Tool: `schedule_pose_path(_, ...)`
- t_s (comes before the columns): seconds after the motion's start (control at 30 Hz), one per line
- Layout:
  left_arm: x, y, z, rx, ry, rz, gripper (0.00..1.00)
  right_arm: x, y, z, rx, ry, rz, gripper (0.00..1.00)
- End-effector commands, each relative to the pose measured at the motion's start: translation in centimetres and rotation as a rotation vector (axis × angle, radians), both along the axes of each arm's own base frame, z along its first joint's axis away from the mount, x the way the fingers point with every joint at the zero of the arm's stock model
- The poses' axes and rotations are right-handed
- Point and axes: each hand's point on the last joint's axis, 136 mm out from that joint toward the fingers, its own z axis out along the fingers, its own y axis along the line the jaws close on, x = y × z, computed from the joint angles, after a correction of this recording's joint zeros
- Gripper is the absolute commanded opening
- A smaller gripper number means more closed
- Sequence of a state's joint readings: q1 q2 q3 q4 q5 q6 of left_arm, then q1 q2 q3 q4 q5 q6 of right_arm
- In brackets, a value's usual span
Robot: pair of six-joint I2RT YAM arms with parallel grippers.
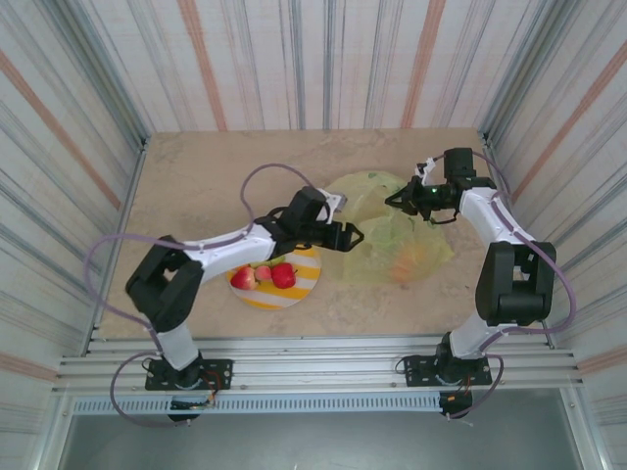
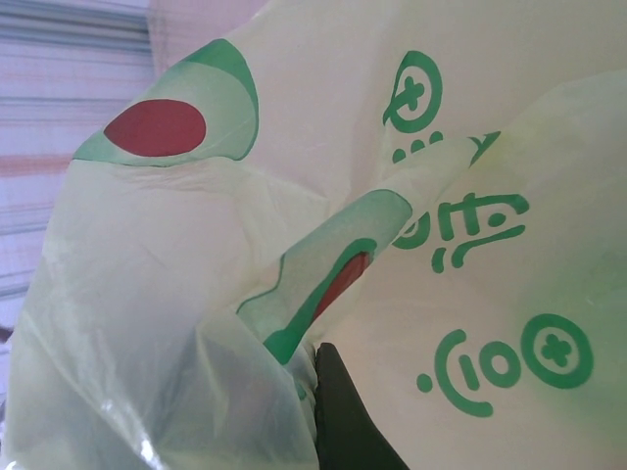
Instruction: Place the fruits into the plastic bag
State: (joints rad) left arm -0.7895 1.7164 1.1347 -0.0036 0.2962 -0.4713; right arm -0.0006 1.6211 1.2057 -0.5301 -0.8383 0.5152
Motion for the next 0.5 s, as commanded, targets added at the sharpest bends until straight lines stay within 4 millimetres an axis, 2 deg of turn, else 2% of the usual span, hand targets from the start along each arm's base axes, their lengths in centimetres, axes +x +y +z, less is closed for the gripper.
schedule_pose_path(0.0,-2.6,2.7,1.1,0.061,-0.056,-0.079,0.87,-0.5,-0.5,-0.8,-0.023,0.019,0.006,0.00)
schedule_pose_path(0.47,-5.7,13.1,3.2,0.251,-0.123,0.037,0.90,-0.4,-0.7,-1.4,-0.032,0.025,0.007,0.00)
